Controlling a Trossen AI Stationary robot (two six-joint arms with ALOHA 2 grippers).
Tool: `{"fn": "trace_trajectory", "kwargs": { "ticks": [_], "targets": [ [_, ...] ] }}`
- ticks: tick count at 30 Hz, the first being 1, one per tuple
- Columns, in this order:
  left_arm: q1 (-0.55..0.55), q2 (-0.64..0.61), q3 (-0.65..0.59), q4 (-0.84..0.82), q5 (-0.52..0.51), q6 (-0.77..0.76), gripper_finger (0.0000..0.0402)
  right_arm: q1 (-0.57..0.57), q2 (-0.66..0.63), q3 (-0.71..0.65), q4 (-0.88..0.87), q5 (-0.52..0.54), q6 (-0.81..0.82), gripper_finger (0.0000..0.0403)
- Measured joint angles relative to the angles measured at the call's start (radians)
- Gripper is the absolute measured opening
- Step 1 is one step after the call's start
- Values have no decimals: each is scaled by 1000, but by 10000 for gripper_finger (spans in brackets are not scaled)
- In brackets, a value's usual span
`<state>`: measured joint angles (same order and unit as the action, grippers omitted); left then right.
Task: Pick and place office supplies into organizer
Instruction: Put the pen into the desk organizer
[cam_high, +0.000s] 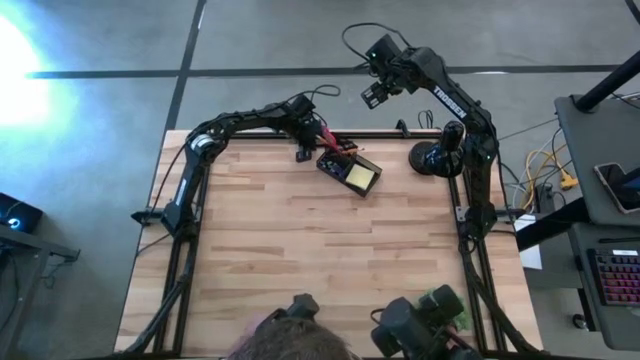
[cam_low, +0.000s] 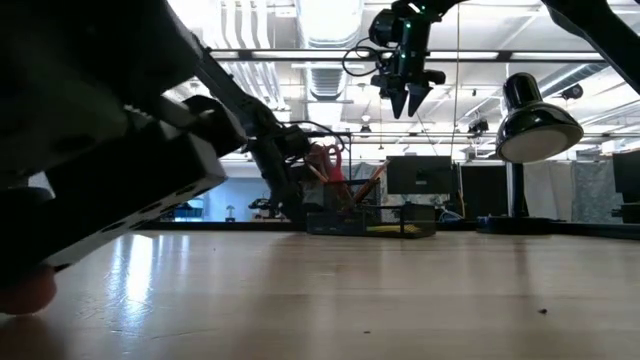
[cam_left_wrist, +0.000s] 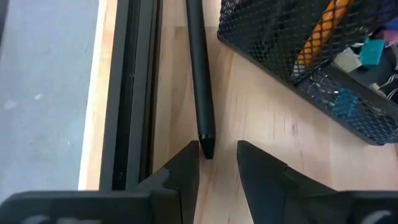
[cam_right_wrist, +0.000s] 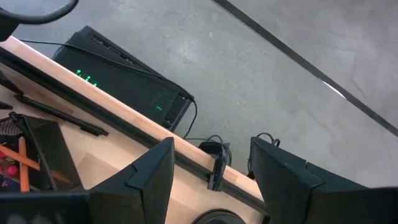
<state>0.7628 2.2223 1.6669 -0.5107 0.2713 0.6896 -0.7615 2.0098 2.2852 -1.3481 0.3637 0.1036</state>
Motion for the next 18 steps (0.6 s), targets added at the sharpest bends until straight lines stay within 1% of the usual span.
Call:
{"fn": "trace_trajectory", "kwargs": {
  "ticks": [2,7,8,18],
  "targets": [
    [1,0,1,5,27,2,84,-3,0,0,1,0,0,201],
    [-1,1,-2,25,34,6,16,-5,0,0,1,1,0,201],
    [-1,1,-1,35,33,6,9,-5,0,0,1,2,0,201],
    [-5,1,-7,37,13,28,1,-5,0,0,10,-4,2,201]
  ]
}}
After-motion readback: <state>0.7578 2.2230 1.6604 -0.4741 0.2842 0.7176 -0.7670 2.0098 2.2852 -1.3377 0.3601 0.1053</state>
